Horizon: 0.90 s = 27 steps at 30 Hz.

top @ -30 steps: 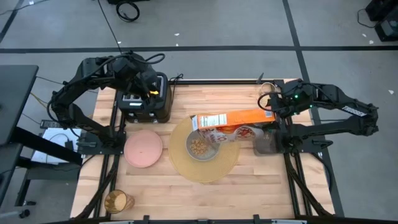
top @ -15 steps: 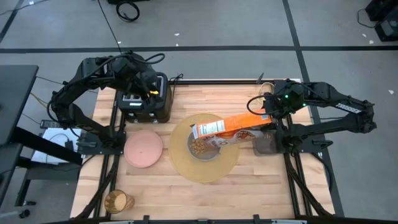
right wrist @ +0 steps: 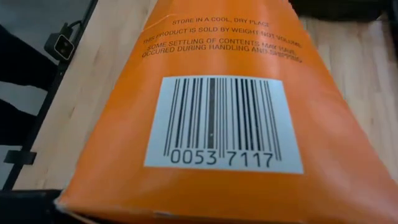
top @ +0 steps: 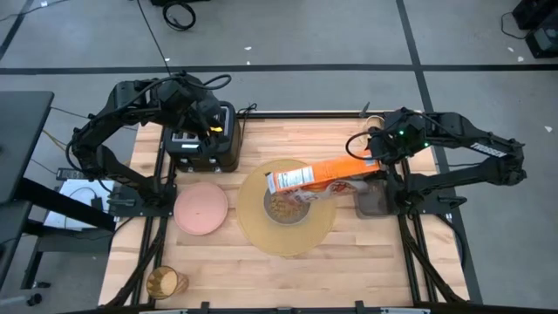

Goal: Arrange a breakfast setting
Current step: Pour the cereal from the cereal box into the gray bowl

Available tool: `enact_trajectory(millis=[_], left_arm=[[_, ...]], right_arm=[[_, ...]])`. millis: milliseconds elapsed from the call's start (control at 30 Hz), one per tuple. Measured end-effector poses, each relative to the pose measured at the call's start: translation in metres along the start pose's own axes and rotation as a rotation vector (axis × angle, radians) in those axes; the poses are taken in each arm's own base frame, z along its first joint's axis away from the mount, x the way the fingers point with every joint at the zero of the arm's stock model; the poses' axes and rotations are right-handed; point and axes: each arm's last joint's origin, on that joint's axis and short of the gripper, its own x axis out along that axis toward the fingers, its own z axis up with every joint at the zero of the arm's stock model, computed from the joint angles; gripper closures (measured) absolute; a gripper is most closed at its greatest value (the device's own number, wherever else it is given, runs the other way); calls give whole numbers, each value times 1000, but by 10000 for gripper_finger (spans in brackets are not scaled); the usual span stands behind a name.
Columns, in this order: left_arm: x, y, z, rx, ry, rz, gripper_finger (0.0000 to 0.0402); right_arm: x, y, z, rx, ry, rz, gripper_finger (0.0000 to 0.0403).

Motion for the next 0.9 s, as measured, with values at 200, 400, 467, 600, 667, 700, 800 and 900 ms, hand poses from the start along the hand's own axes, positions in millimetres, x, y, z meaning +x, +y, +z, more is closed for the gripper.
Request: enact_trajectory(millis=[200, 400, 467, 600, 667, 700, 800, 900], left_arm=[[0, 0, 0, 0, 0, 0, 196], [0, 0, 0, -1, 0, 0, 196], [0, 0, 0, -1, -1, 0, 196], [0, 0, 0, -1, -1, 0, 196], [0, 0, 0, -1, -1, 0, 196], [0, 0, 0, -1, -2, 1, 196], [0, 0, 0, -1, -3, 9, 196], [0, 0, 0, -1, -4, 14, 196]], right_arm=[[-4, 0, 1, -8, 16, -9, 106], [-3, 1, -1, -4, 42, -4, 106], [-4, 1, -1, -4, 43, -6, 106], [-4, 1, -1, -8, 36, -5, 107], [-4, 1, 0, -9, 27, 4, 107], [-4, 1, 1, -11, 18, 14, 107], [-4, 2, 4, -19, -27, 55, 107], [-4, 2, 4, -20, -29, 66, 107]])
